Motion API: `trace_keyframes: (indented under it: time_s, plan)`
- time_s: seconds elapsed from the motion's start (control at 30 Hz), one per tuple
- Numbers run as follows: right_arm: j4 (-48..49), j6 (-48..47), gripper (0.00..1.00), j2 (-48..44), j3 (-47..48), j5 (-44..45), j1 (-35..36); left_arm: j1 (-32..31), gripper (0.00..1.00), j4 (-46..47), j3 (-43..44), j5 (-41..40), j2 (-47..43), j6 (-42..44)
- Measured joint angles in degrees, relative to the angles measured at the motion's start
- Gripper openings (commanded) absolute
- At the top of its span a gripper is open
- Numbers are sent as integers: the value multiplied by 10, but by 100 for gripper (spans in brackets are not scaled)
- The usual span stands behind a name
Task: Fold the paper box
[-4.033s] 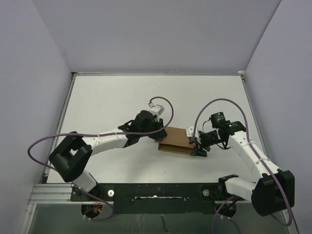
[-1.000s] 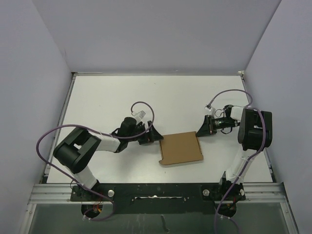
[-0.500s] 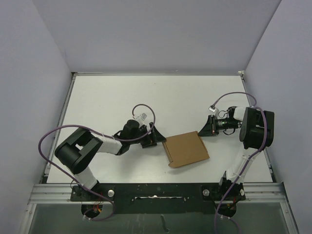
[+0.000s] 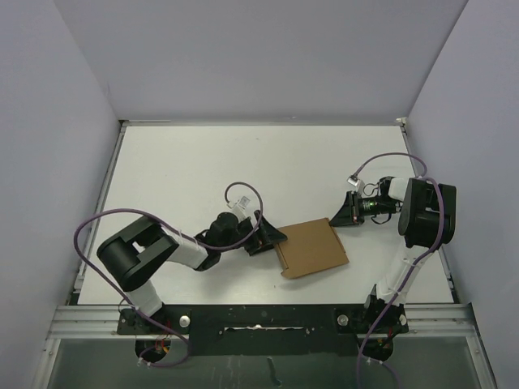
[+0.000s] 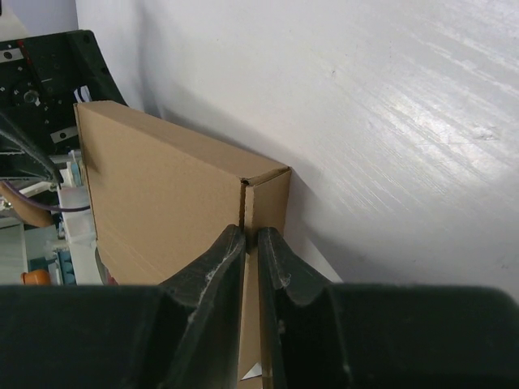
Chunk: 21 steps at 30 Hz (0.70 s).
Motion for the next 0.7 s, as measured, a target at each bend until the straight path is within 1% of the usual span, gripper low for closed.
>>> trace_keyframes:
  time_s: [0.13, 0.17, 0.2, 0.3, 0.4, 0.47, 0.57, 0.7]
  plan:
    - [0, 0, 11, 0, 0, 0, 0, -23, 68, 65, -17, -43, 25, -53]
    - [0, 0, 12, 0, 0, 0, 0, -28, 63, 76, -22, -54, 33, -66]
    - [0, 0, 12, 0, 0, 0, 0, -30, 58, 81, -25, -63, 38, -76]
    - [0, 0, 12, 0, 0, 0, 0, -40, 52, 94, -30, -91, 49, -104]
    - [0, -1, 14, 0, 0, 0, 0, -47, 44, 112, -30, -108, 54, -122]
    - [-1, -2, 16, 0, 0, 0, 0, -49, 37, 123, -30, -116, 55, -130]
    - [-2, -8, 23, 0, 0, 0, 0, -50, 30, 143, -31, -127, 63, -143]
    - [0, -16, 32, -3, 1, 9, 0, -50, 27, 170, -39, -133, 75, -156]
